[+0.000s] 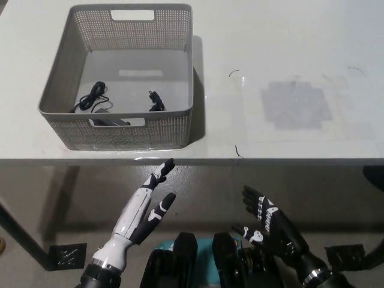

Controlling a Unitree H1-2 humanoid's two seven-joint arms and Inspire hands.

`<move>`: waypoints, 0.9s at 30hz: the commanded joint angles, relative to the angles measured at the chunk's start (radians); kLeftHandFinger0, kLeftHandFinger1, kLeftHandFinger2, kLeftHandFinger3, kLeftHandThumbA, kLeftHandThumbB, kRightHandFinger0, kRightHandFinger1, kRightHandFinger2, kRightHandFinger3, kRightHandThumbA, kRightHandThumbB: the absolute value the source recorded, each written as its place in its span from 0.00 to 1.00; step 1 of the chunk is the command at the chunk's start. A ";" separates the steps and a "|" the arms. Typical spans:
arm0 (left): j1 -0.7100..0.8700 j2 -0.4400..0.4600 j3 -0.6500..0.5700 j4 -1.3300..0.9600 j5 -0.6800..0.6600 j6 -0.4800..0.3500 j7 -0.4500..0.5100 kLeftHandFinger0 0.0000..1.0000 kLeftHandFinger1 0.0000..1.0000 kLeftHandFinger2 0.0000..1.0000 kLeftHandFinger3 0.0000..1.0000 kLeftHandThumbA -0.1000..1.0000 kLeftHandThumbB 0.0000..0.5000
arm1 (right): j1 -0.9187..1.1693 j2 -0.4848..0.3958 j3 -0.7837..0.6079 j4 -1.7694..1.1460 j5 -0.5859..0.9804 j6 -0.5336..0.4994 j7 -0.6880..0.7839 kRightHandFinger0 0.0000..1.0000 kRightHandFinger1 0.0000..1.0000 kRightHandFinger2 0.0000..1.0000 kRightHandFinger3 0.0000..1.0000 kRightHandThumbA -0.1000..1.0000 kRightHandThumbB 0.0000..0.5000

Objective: Use the right hand to pick up a black power cord and place it into a container on the left hand side

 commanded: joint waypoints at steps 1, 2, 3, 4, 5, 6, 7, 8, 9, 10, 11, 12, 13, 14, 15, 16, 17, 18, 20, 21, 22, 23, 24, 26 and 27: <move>-0.031 -0.002 0.010 -0.014 0.005 -0.052 0.035 1.00 1.00 1.00 1.00 1.00 0.60 | -0.033 0.005 -0.011 0.000 0.048 -0.053 0.041 1.00 1.00 1.00 1.00 1.00 0.82; -0.029 -0.004 0.008 -0.015 0.002 -0.048 0.033 1.00 1.00 1.00 1.00 1.00 0.63 | -0.032 0.003 -0.015 0.001 0.052 -0.051 0.042 1.00 1.00 1.00 1.00 1.00 0.83; -0.029 -0.006 0.008 -0.017 -0.003 -0.040 0.029 1.00 1.00 1.00 1.00 1.00 0.63 | -0.033 0.002 -0.018 0.001 0.051 -0.051 0.039 1.00 1.00 1.00 1.00 1.00 0.84; -0.031 -0.006 0.008 -0.016 -0.007 -0.039 0.027 1.00 1.00 1.00 1.00 1.00 0.63 | -0.035 0.001 -0.018 0.002 0.046 -0.052 0.036 1.00 1.00 1.00 1.00 1.00 0.85; -0.031 -0.006 0.008 -0.018 -0.009 -0.034 0.024 1.00 1.00 1.00 1.00 1.00 0.65 | -0.036 0.001 -0.019 0.004 0.048 -0.051 0.038 1.00 1.00 1.00 1.00 1.00 0.84; -0.029 -0.005 0.007 -0.022 -0.013 -0.026 0.019 1.00 1.00 1.00 1.00 1.00 0.64 | -0.037 0.002 -0.020 0.006 0.053 -0.053 0.041 1.00 1.00 1.00 1.00 1.00 0.82; -0.028 -0.003 0.006 -0.023 -0.016 -0.022 0.015 1.00 1.00 1.00 1.00 1.00 0.63 | -0.037 0.003 -0.021 0.004 0.060 -0.050 0.045 1.00 1.00 1.00 1.00 1.00 0.81; -0.029 -0.002 0.005 -0.018 -0.017 -0.028 0.014 1.00 1.00 1.00 1.00 1.00 0.61 | -0.037 0.003 -0.022 0.001 0.070 -0.044 0.053 1.00 1.00 1.00 1.00 1.00 0.78; -0.030 -0.002 0.003 -0.015 -0.017 -0.030 0.013 1.00 1.00 1.00 1.00 1.00 0.61 | -0.037 0.001 -0.022 0.000 0.071 -0.040 0.055 1.00 1.00 1.00 1.00 1.00 0.80; -0.028 -0.002 0.002 -0.021 -0.019 -0.023 0.009 1.00 1.00 1.00 1.00 1.00 0.62 | -0.038 -0.001 -0.020 0.000 0.069 -0.039 0.055 1.00 1.00 1.00 1.00 1.00 0.80; -0.025 -0.002 0.002 -0.023 -0.023 -0.023 0.008 1.00 1.00 1.00 1.00 1.00 0.61 | -0.038 0.000 -0.020 0.001 0.067 -0.040 0.055 1.00 1.00 1.00 1.00 1.00 0.82; -0.024 -0.002 0.002 -0.023 -0.025 -0.023 0.007 1.00 1.00 1.00 1.00 1.00 0.61 | -0.038 0.000 -0.020 0.002 0.067 -0.039 0.055 1.00 1.00 1.00 1.00 1.00 0.82; -0.024 -0.002 0.002 -0.022 -0.027 -0.026 0.008 1.00 1.00 1.00 1.00 1.00 0.60 | -0.038 -0.001 -0.020 0.001 0.067 -0.037 0.057 1.00 1.00 1.00 1.00 1.00 0.80; -0.024 -0.004 0.003 -0.021 -0.028 -0.026 0.010 1.00 1.00 1.00 1.00 1.00 0.61 | -0.038 -0.002 -0.019 -0.001 0.064 -0.035 0.057 1.00 1.00 1.00 1.00 1.00 0.80; -0.024 -0.005 0.003 -0.023 -0.029 -0.023 0.009 1.00 1.00 1.00 1.00 1.00 0.60 | -0.040 -0.005 -0.017 -0.001 0.061 -0.037 0.057 1.00 1.00 1.00 1.00 1.00 0.79; -0.025 -0.005 0.003 -0.024 -0.037 -0.016 0.003 1.00 1.00 1.00 1.00 1.00 0.61 | -0.043 -0.005 -0.019 -0.001 0.067 -0.030 0.060 1.00 1.00 1.00 1.00 1.00 0.80; -0.026 -0.005 0.003 -0.026 -0.041 -0.012 0.000 1.00 1.00 1.00 1.00 1.00 0.61 | -0.045 -0.004 -0.019 0.000 0.068 -0.027 0.060 1.00 1.00 1.00 1.00 1.00 0.81; -0.027 -0.003 0.002 -0.026 -0.040 -0.014 -0.001 1.00 1.00 1.00 1.00 1.00 0.60 | -0.047 -0.004 -0.019 0.000 0.067 -0.026 0.059 1.00 1.00 1.00 1.00 1.00 0.81; -0.029 -0.002 0.000 -0.022 -0.043 -0.022 -0.002 1.00 1.00 1.00 1.00 1.00 0.59 | -0.048 -0.005 -0.018 0.002 0.067 -0.026 0.061 1.00 1.00 1.00 1.00 1.00 0.80; -0.029 -0.003 0.000 -0.018 -0.049 -0.025 -0.004 1.00 1.00 1.00 1.00 1.00 0.59 | -0.048 -0.007 -0.016 0.004 0.064 -0.029 0.063 1.00 1.00 1.00 1.00 1.00 0.78; -0.027 -0.002 -0.002 -0.020 -0.044 -0.024 -0.005 1.00 1.00 1.00 1.00 1.00 0.57 | -0.046 -0.008 -0.014 0.001 0.061 -0.026 0.063 1.00 1.00 1.00 1.00 1.00 0.79; -0.023 -0.002 -0.003 -0.022 -0.040 -0.020 -0.004 1.00 1.00 1.00 1.00 1.00 0.57 | -0.043 -0.009 -0.012 -0.003 0.059 -0.023 0.063 1.00 1.00 1.00 1.00 1.00 0.79; -0.021 -0.002 -0.003 -0.023 -0.044 -0.018 -0.006 1.00 1.00 1.00 1.00 1.00 0.55 | -0.043 -0.008 -0.010 -0.001 0.056 -0.027 0.063 1.00 1.00 1.00 1.00 1.00 0.78; -0.017 -0.001 -0.003 -0.027 -0.048 -0.019 -0.010 1.00 1.00 1.00 1.00 1.00 0.51 | -0.044 -0.008 -0.008 0.004 0.055 -0.030 0.067 1.00 1.00 1.00 1.00 1.00 0.78; -0.017 0.000 -0.003 -0.028 -0.050 -0.021 -0.011 1.00 1.00 1.00 1.00 1.00 0.50 | -0.046 -0.009 -0.006 0.007 0.049 -0.038 0.065 1.00 1.00 1.00 1.00 1.00 0.77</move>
